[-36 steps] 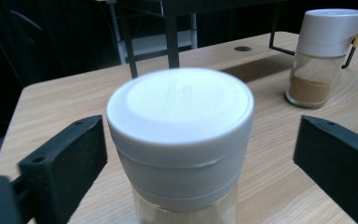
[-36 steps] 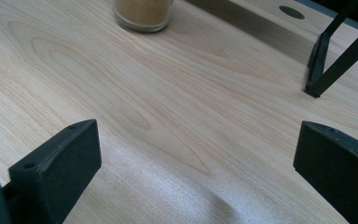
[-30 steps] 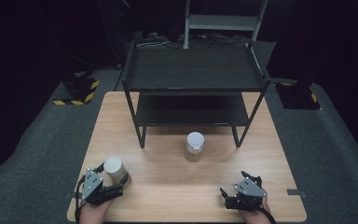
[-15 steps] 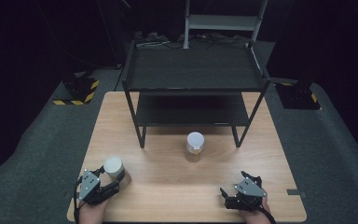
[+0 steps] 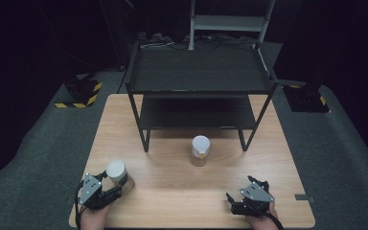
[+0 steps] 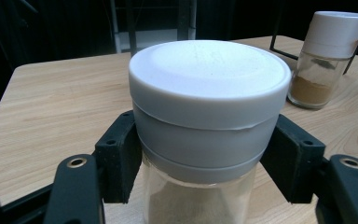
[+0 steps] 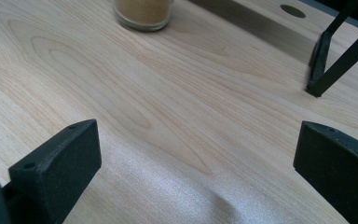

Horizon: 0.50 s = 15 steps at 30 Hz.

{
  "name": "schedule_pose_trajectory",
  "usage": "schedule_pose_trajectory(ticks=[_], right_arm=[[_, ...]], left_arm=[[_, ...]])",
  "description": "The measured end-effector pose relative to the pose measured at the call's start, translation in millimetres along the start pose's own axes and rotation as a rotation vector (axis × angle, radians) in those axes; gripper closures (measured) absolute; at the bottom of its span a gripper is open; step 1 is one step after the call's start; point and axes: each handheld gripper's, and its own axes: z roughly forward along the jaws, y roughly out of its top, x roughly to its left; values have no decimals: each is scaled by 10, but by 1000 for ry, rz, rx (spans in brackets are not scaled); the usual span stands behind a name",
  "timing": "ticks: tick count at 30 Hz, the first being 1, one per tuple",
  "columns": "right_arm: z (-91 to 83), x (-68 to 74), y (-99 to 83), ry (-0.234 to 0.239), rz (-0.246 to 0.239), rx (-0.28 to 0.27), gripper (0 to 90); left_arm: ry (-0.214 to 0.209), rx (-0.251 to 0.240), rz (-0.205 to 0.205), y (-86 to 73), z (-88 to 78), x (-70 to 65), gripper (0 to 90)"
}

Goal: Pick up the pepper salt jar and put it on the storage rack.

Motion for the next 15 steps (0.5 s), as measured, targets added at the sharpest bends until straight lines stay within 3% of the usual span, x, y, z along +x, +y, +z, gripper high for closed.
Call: schedule_pose_trajectory(ticks=[15], right_arm=[[2,5,7,0,-4,4,0]], left_arm=[[-38,-59,19,162,-25,-133,348]])
